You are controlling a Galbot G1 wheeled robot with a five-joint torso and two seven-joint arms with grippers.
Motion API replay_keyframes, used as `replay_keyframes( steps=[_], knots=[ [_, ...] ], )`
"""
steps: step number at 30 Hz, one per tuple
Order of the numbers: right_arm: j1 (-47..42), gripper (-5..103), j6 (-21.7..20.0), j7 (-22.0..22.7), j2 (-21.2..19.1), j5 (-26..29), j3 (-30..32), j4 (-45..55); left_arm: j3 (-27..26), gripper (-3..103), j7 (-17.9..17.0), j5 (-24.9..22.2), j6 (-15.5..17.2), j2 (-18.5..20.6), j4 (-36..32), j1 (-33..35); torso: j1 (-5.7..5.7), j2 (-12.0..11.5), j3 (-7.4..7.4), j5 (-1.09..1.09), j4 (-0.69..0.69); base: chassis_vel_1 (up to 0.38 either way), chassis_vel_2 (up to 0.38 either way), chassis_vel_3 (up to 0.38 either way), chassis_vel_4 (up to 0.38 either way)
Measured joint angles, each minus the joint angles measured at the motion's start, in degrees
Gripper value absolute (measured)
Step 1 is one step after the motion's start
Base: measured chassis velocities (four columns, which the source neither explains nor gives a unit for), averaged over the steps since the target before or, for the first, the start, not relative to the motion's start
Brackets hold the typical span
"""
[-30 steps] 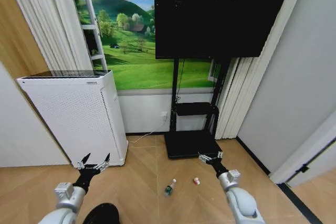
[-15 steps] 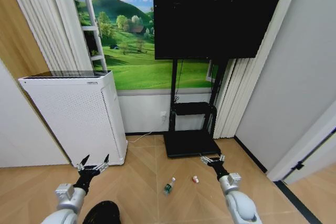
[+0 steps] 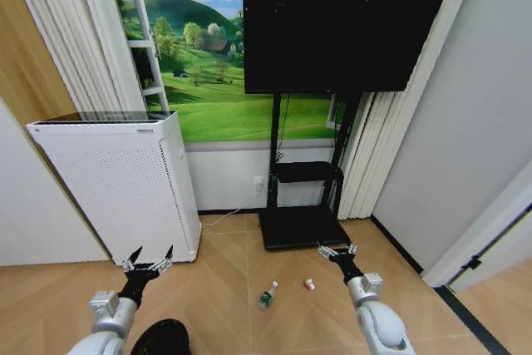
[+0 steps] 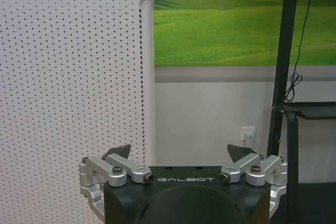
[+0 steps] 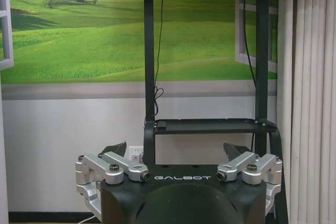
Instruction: Pick up the trash bin and place the garbage on the floor into it.
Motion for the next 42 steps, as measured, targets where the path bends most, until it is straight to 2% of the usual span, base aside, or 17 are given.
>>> replay_keyframes(
  steps=[24,42],
  knots=[
    [-0.28,100,-0.08,0.23,0.34,0.54,0.42,-0.04,0.20,100,0.77,0.70,0.39,0.09,0.53,-0.45,-2.81,-6.49,-3.69,0.00,0.00,0.000,0.000,0.000,0.000],
    [-0.98,100,-0.66,0.63,1.10,0.45,0.83,1.60,-0.59,100,1.06,-0.56,0.24,0.47,0.43,-0.11,-4.83,-11.35,-6.53,0.00,0.00,0.000,0.000,0.000,0.000]
  ],
)
